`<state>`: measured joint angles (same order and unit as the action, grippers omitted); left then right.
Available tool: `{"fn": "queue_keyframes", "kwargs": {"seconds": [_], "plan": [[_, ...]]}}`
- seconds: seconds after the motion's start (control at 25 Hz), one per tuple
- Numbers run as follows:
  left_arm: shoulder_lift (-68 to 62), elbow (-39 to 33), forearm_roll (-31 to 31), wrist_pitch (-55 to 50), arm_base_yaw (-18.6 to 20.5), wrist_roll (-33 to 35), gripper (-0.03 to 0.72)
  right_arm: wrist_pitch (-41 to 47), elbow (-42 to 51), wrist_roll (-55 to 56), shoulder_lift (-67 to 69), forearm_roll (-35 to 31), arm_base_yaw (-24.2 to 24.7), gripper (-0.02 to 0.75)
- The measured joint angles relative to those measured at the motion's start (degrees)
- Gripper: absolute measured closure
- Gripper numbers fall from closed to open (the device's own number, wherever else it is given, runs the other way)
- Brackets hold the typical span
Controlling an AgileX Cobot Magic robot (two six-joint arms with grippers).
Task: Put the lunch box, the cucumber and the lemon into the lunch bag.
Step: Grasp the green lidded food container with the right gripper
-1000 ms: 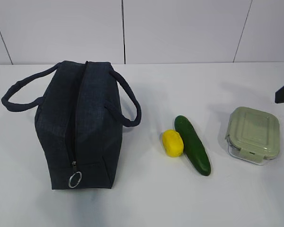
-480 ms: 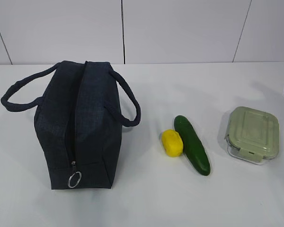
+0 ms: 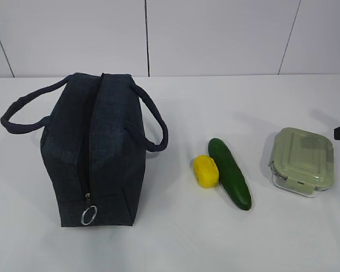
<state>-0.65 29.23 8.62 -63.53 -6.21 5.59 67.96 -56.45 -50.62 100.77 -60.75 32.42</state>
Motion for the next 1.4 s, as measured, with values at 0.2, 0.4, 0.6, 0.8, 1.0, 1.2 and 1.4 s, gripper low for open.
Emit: {"fn": "queue_keyframes", "kwargs": {"seconds": [0.2, 0.4, 0.6, 0.8, 1.0, 1.2, 1.4], "plan": [[0.00, 0.00, 0.00, 0.00, 0.00, 0.00, 0.450, -0.12, 0.00, -2.47, 3.33, -0.94, 3.64, 0.295], [0.00, 0.00, 0.00, 0.00, 0.00, 0.00, 0.450, -0.55, 0.00, -3.89, 4.05, -1.18, 7.59, 0.295], [0.00, 0.00, 0.00, 0.00, 0.00, 0.00, 0.450, -0.55, 0.00, -4.68, 4.15, -0.71, 7.58, 0.295], [0.00, 0.00, 0.00, 0.00, 0.00, 0.00, 0.450, -0.55, 0.00, -4.68, 4.26, -1.60, 7.58, 0.295], [0.00, 0.00, 0.00, 0.00, 0.00, 0.00, 0.450, -0.55, 0.00, -4.68, 5.53, -3.11, 7.58, 0.287], [0.00, 0.00, 0.00, 0.00, 0.00, 0.00, 0.450, -0.61, 0.00, -5.49, 8.70, -3.46, 7.58, 0.177], [0.00, 0.00, 0.00, 0.00, 0.00, 0.00, 0.450, -0.70, 0.00, -9.54, 12.16, -7.13, 7.58, 0.146]]}}
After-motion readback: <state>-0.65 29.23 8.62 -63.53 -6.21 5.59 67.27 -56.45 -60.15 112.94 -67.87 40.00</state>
